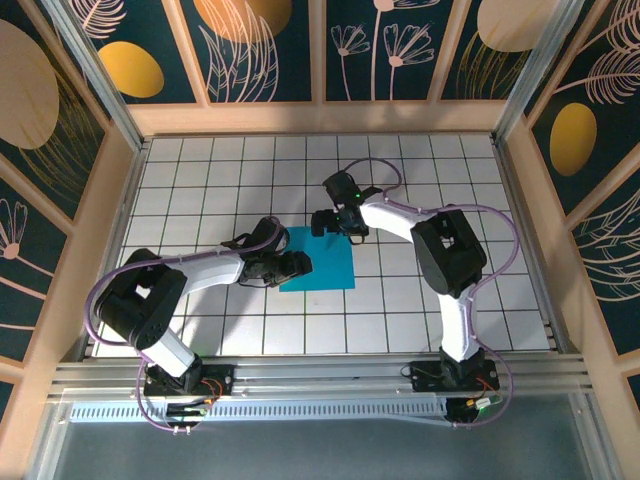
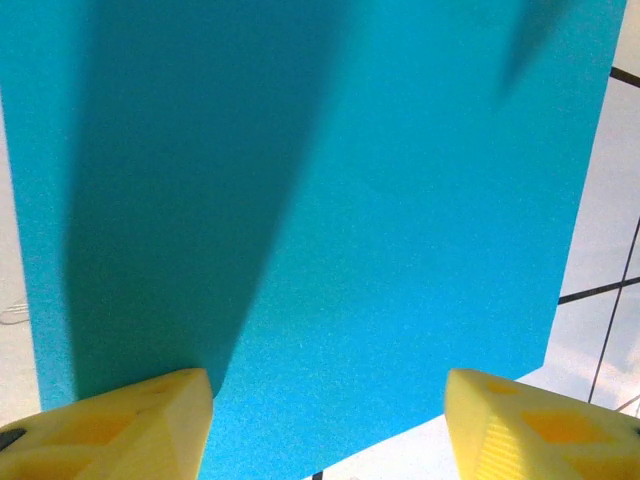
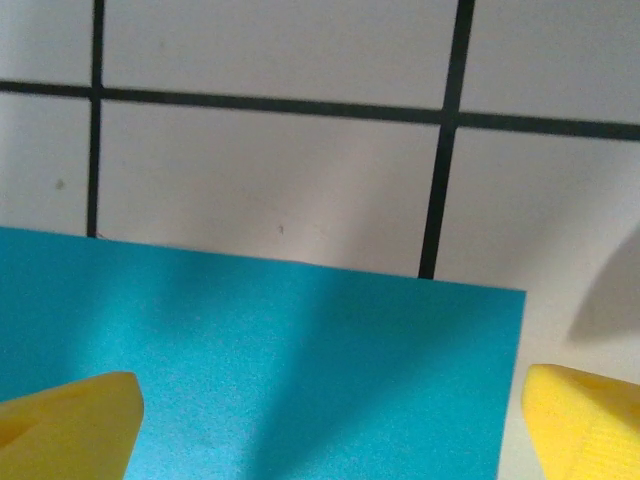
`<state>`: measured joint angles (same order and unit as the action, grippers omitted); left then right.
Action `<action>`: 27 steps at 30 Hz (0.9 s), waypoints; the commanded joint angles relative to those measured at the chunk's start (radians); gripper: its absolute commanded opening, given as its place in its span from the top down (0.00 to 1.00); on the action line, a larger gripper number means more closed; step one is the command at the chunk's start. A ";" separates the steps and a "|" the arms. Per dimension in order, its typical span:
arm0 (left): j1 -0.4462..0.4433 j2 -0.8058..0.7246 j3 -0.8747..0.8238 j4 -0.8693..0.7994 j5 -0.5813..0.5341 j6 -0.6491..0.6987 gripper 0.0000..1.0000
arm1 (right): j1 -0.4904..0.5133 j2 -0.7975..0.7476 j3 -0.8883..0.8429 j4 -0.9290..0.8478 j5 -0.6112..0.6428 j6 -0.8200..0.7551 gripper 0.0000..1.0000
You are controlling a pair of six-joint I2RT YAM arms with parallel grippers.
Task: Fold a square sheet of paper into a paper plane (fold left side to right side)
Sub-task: Pick up the square sheet of paper from the center of the table.
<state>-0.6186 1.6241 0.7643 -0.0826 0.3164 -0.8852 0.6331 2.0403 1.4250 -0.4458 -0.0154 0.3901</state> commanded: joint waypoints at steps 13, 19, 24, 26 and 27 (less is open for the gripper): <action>-0.005 0.030 0.003 -0.013 -0.031 -0.027 0.38 | 0.076 0.033 0.039 -0.114 0.017 -0.025 0.10; -0.005 0.026 0.005 0.001 -0.030 -0.032 0.38 | 0.094 0.004 0.039 -0.148 0.024 -0.028 0.13; -0.004 0.028 0.012 0.010 -0.025 -0.031 0.39 | 0.099 0.004 0.040 -0.160 0.002 -0.038 0.24; -0.004 0.028 0.012 0.012 -0.025 -0.031 0.39 | 0.098 0.011 0.043 -0.164 -0.007 -0.043 0.29; -0.005 0.028 0.013 0.014 -0.025 -0.033 0.39 | 0.099 0.013 0.047 -0.169 -0.008 -0.045 0.33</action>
<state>-0.6186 1.6314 0.7647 -0.0608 0.3054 -0.8856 0.7219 2.0598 1.4525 -0.5564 -0.0010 0.3511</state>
